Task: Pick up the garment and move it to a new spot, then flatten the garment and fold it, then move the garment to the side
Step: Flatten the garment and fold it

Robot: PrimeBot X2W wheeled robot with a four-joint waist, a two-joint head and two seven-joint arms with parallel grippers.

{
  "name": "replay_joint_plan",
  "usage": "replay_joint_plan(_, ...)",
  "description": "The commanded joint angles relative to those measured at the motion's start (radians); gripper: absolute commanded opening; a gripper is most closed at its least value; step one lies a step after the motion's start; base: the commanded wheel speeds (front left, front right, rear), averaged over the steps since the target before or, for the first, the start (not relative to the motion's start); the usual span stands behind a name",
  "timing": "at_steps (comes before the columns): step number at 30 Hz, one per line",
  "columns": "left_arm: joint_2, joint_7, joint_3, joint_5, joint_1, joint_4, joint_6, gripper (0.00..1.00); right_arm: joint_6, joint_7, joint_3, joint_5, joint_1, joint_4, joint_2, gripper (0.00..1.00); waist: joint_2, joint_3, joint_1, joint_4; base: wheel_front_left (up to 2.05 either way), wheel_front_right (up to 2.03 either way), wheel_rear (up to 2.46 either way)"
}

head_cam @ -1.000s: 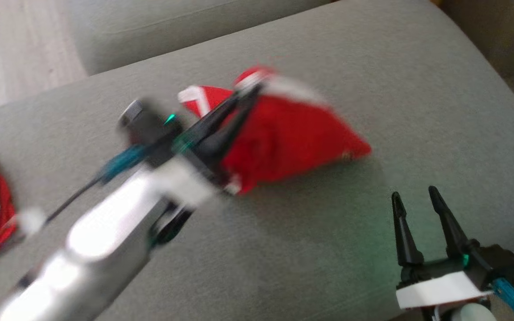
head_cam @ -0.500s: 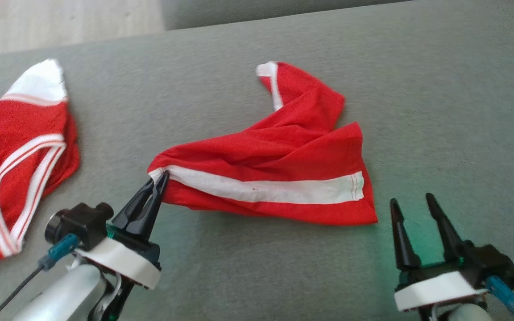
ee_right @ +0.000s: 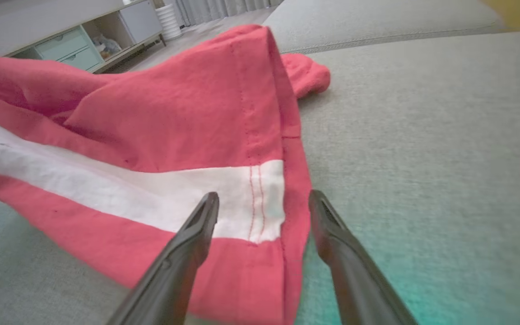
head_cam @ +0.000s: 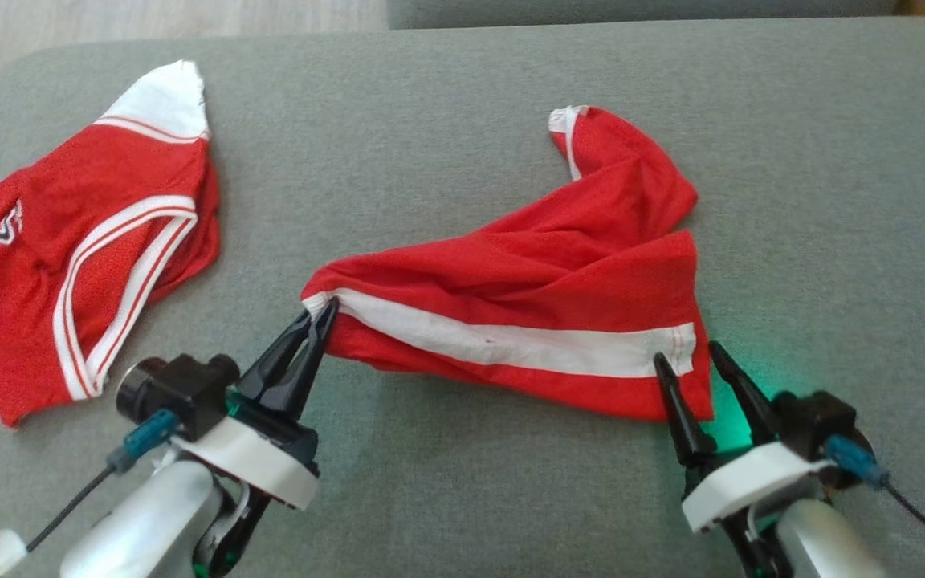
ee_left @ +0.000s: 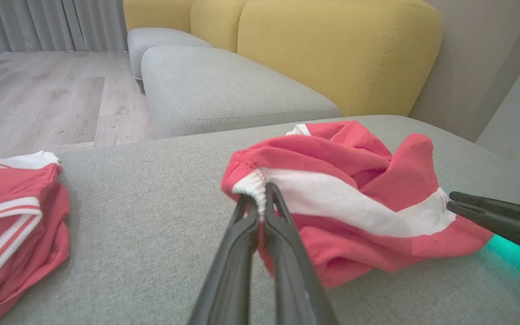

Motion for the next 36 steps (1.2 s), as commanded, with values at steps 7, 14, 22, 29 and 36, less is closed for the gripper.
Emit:
replay_joint_plan(7, -0.019, -0.012, 0.059, 0.034, -0.074, 0.008, -0.029, 0.00, 0.007, -0.004, 0.074, 0.052, -0.072, 0.021, -0.054, 1.00, 0.0000, 0.017, 0.0000, 0.035, 0.00, 0.00, 0.00)
replay_joint_plan(14, -0.045, -0.012, 0.084, 0.059, -0.071, 0.025, -0.050, 0.00, 0.007, -0.004, 0.139, 0.111, -0.108, 0.066, -0.079, 0.49, 0.0000, 0.025, 0.0000, 0.047, 0.00, 0.00, 0.00)
replay_joint_plan(22, -0.052, -0.012, 0.125, 0.081, -0.065, 0.030, -0.063, 0.00, 0.007, -0.004, 0.111, 0.131, -0.119, -0.019, -0.106, 0.00, 0.0000, 0.023, 0.0000, 0.028, 0.00, 0.00, 0.00)
replay_joint_plan(29, -0.030, 0.010, 0.122, 0.118, -0.225, -0.010, -0.090, 0.00, 0.007, -0.004, -0.073, 0.144, -0.215, -0.218, -0.180, 0.00, 0.0000, 0.075, 0.0000, -0.029, 0.00, 0.00, 0.00)
replay_joint_plan(36, -0.073, 0.060, 0.041, 0.119, -0.669, 0.005, -0.104, 0.00, 0.007, -0.004, -0.243, 0.197, -0.512, -0.329, -0.307, 0.00, 0.0000, 0.188, 0.0000, -0.108, 0.00, 0.00, 0.00)
